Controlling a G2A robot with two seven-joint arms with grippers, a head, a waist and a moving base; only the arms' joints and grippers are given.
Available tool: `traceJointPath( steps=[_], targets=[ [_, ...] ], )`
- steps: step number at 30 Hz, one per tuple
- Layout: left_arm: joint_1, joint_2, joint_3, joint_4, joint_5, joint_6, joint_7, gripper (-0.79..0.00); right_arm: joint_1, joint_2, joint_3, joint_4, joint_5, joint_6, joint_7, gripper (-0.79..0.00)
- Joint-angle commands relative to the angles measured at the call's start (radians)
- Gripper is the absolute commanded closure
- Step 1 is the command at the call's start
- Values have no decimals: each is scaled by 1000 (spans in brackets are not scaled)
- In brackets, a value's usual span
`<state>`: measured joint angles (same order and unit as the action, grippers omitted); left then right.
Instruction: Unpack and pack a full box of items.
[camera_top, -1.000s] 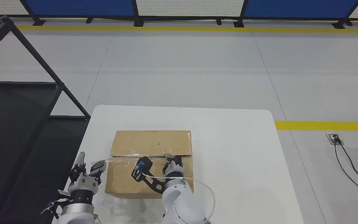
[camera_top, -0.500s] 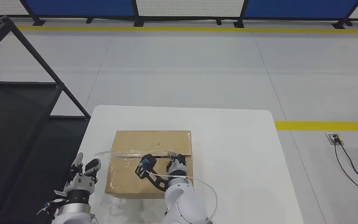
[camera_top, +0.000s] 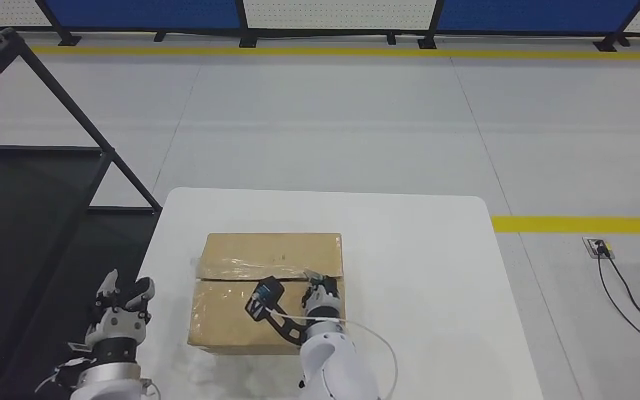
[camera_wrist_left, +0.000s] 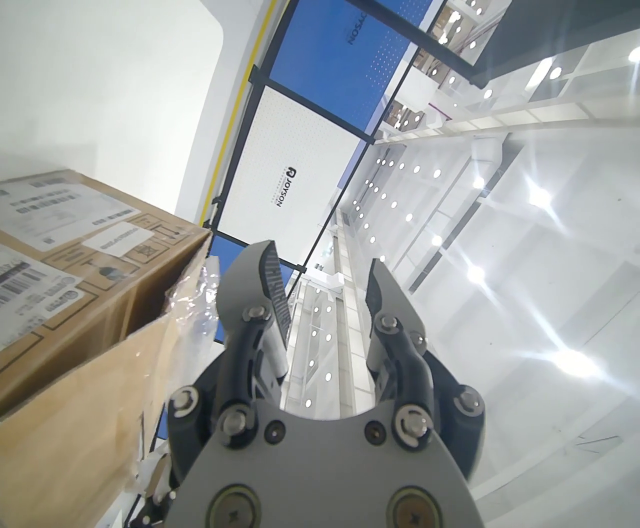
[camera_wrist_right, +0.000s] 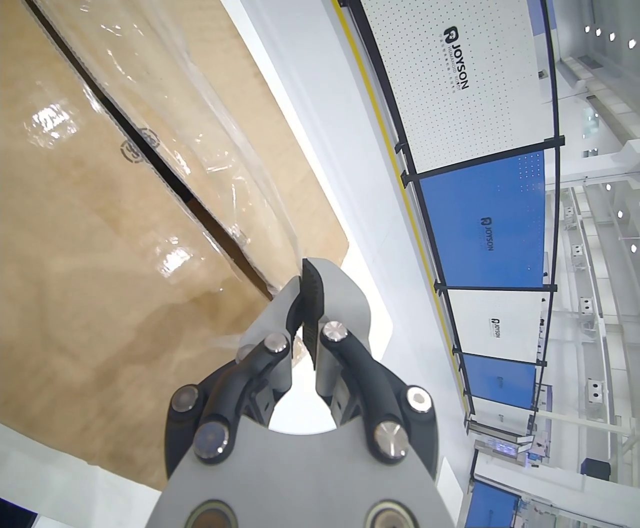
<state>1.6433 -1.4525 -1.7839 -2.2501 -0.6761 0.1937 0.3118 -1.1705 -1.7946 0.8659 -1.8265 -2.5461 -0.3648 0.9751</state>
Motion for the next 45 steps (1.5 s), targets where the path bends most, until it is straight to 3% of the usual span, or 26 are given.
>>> traceJointPath(
  steps=[1, 9, 11, 21, 45],
  targets=[
    [-1, 0, -3, -12, -14, 0, -1, -369, -1, -1, 1, 0, 0, -9, 4, 0],
    [-11, 0, 23, -25, 5, 10, -2, -323, -20, -1, 1, -36, -4, -22, -25, 0],
    [-17, 0, 26, -22, 6, 12, -1, -256, -27, 3, -1, -51, 1, -21, -37, 0],
    [-27, 0, 31, -10, 6, 18, -1, -274, -67, 29, -16, -121, 15, 8, -79, 0],
    [-25, 1, 16, -1, -5, 13, -5, -262, -135, 75, -27, -238, 65, -88, -127, 0]
  ],
)
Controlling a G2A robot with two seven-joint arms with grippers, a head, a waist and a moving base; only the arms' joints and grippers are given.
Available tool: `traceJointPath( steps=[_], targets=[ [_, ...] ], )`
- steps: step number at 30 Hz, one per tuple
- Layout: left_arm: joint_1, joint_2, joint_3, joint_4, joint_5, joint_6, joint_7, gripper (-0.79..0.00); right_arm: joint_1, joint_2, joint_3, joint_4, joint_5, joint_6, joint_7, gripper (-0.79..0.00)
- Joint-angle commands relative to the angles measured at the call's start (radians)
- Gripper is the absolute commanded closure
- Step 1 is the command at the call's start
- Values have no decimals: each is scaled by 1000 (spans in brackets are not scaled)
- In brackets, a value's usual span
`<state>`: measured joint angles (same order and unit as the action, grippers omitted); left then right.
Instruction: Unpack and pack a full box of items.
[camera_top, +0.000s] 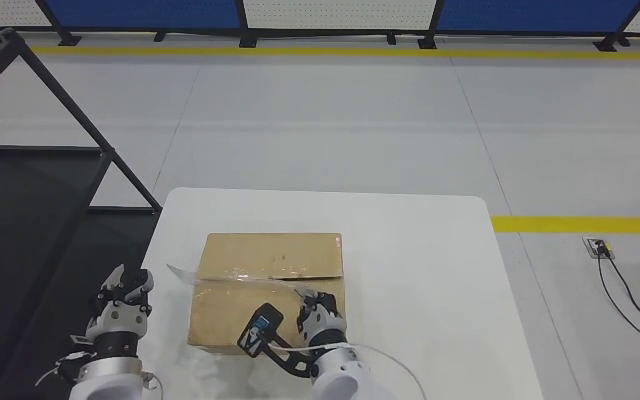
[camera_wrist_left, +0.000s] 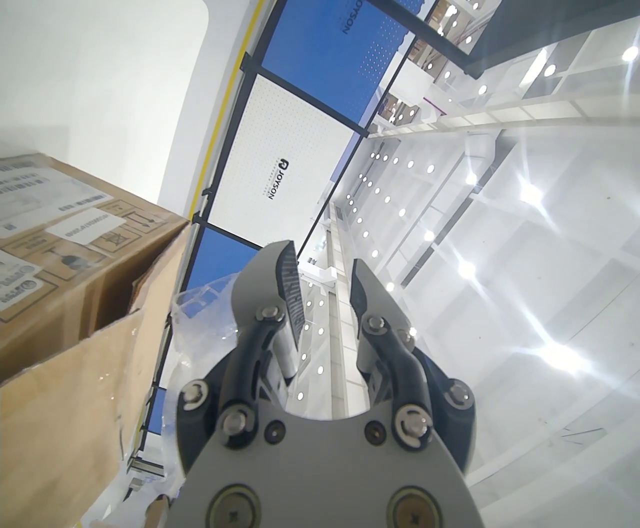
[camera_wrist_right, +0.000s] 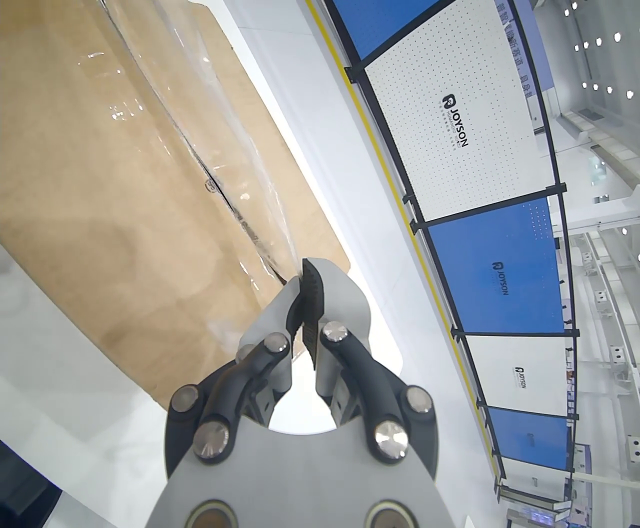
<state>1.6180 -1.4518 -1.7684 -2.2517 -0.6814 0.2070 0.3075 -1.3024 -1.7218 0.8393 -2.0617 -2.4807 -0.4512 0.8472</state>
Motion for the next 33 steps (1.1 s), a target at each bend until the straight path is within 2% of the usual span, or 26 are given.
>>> traceJointPath(
  steps=[1, 7, 10, 11, 12, 14, 26, 31, 32, 33],
  targets=[
    [0, 0, 0, 0, 0, -1, 0, -262, -6, 4, 1, -3, -3, -6, 10, 0],
    [5, 0, 3, -5, -1, -3, -5, -265, 4, 0, 3, 32, -17, -1, 86, 0],
    [10, 0, 6, -11, 1, -5, -6, -299, 27, -8, 5, 63, -8, 3, 118, 0],
    [11, 0, 7, -12, 2, -6, -6, -351, 34, -11, 5, 72, -7, 4, 129, 0],
    [13, 0, 9, -15, 2, -6, -7, -443, 41, -13, 4, 78, -4, 4, 137, 0],
    [14, -1, 14, -20, 6, -6, -7, -785, 51, -17, 2, 88, 2, -1, 148, 0],
    [-35, -4, 52, -36, 15, -42, 19, -785, 57, -26, 4, 84, 7, -50, 165, 0],
    [-64, 2, 98, 1, 129, -18, -24, -785, 47, -26, 6, 73, 0, -63, 155, 0],
    [-69, 3, 105, 11, 144, -7, -34, -733, 45, -26, 6, 71, -2, -64, 153, 0],
    [-75, 4, 110, 20, 156, 4, -39, -372, 42, -26, 6, 70, -5, -66, 152, 0]
  ],
)
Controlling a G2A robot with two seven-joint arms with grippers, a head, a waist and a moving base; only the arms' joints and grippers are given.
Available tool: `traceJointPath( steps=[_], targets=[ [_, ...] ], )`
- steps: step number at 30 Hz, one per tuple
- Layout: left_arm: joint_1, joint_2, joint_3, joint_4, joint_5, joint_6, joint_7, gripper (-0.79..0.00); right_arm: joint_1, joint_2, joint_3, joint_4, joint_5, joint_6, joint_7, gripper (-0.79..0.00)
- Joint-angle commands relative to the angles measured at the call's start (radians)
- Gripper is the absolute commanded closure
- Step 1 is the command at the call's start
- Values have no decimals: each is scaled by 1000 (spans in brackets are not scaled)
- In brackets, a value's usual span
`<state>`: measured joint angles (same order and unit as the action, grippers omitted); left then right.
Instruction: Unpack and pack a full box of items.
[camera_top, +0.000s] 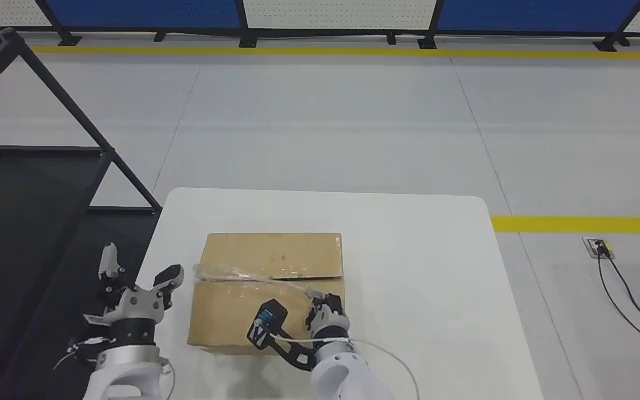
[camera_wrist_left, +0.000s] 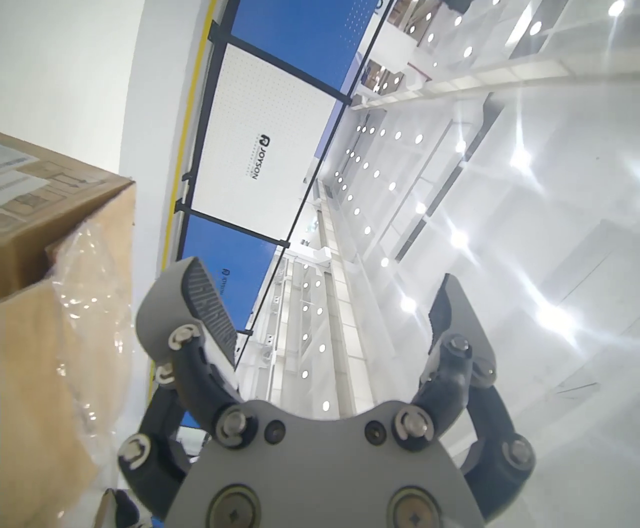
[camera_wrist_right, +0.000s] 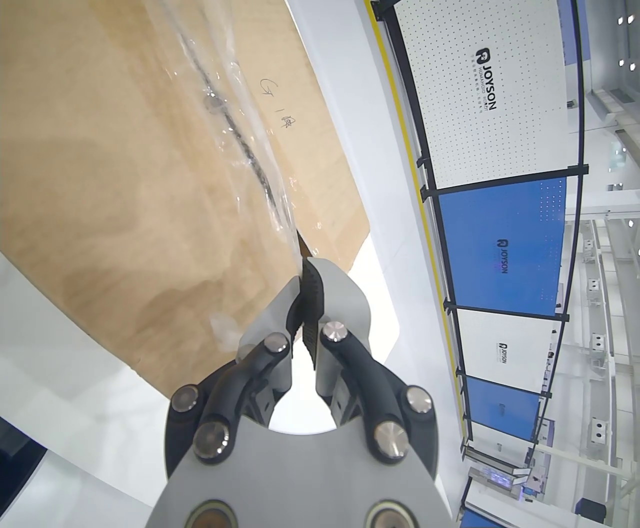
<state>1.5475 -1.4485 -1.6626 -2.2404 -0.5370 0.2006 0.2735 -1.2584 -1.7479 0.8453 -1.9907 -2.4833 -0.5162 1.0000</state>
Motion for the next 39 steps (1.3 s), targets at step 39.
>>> traceJointPath(
  steps=[39],
  targets=[
    [-67, 31, 70, 135, 211, 288, -167, 0, 31, -12, -18, 31, -35, -19, 22, 0]
  ],
)
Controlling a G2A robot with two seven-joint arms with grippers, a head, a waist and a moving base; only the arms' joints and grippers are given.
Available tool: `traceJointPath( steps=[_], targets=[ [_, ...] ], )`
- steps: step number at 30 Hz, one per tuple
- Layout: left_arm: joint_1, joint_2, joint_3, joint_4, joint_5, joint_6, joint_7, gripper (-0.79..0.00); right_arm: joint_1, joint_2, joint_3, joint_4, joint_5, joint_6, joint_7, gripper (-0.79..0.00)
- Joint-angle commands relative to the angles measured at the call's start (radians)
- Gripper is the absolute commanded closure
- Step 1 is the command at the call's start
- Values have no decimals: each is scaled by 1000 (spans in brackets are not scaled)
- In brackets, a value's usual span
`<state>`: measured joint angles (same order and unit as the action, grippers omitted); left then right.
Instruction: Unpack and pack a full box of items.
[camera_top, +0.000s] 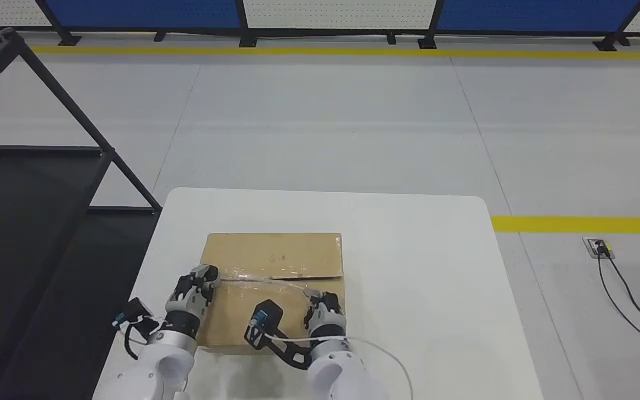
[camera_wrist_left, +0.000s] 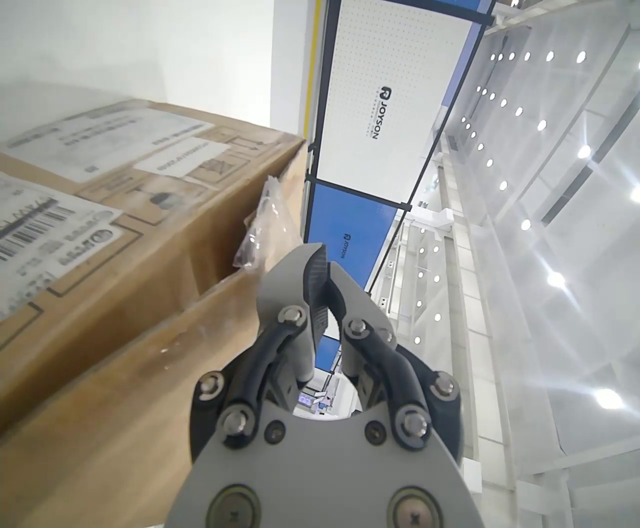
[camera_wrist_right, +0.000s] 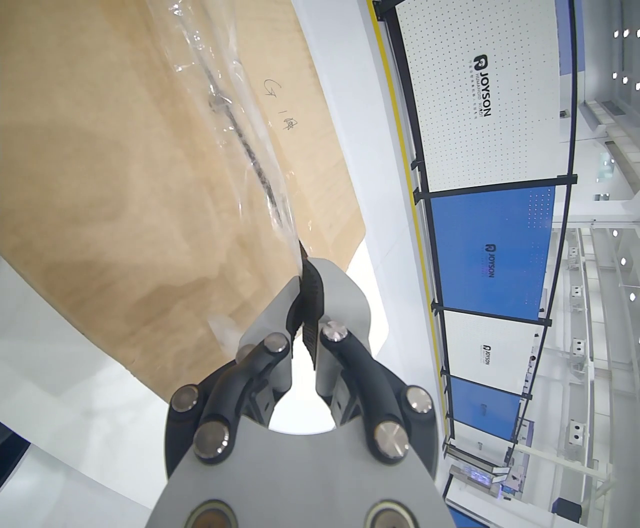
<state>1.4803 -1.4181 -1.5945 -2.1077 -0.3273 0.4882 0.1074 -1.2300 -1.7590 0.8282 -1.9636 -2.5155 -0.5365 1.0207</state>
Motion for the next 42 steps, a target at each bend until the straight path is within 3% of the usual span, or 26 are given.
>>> traceJointPath(
  steps=[1, 26, 27, 28, 29, 31, 32, 37, 42],
  targets=[
    [0, 0, 3, 4, 4, 1, 0, 0, 6, -3, -3, 9, -5, 3, 5, 0],
    [3, 11, 27, 28, 79, 44, -26, 0, 74, -39, -2, 79, 14, -19, 101, 0],
    [3, 11, 28, 28, 79, 43, -26, 0, 79, -40, 2, 84, 17, -20, 103, -34],
    [3, 11, 28, 28, 75, 40, -23, 0, 84, -42, 6, 88, 20, -20, 104, -305],
    [1, 10, 27, 28, 64, 33, -17, 0, 89, -44, 10, 92, 23, -20, 105, -357],
    [-1, 8, 28, 28, 54, 22, -3, 0, 94, -47, 16, 94, 30, -17, 104, -376],
    [-1, 8, 29, 28, 51, 20, 3, 0, 95, -48, 20, 94, 34, -16, 102, -483],
    [-3, 7, 33, 30, 47, 22, 11, 0, 99, -52, 31, 97, 36, -24, 95, -422],
    [-9, 7, 36, 35, 46, 24, 16, 0, 99, -56, 41, 93, 39, -33, 88, -425]
  ],
)
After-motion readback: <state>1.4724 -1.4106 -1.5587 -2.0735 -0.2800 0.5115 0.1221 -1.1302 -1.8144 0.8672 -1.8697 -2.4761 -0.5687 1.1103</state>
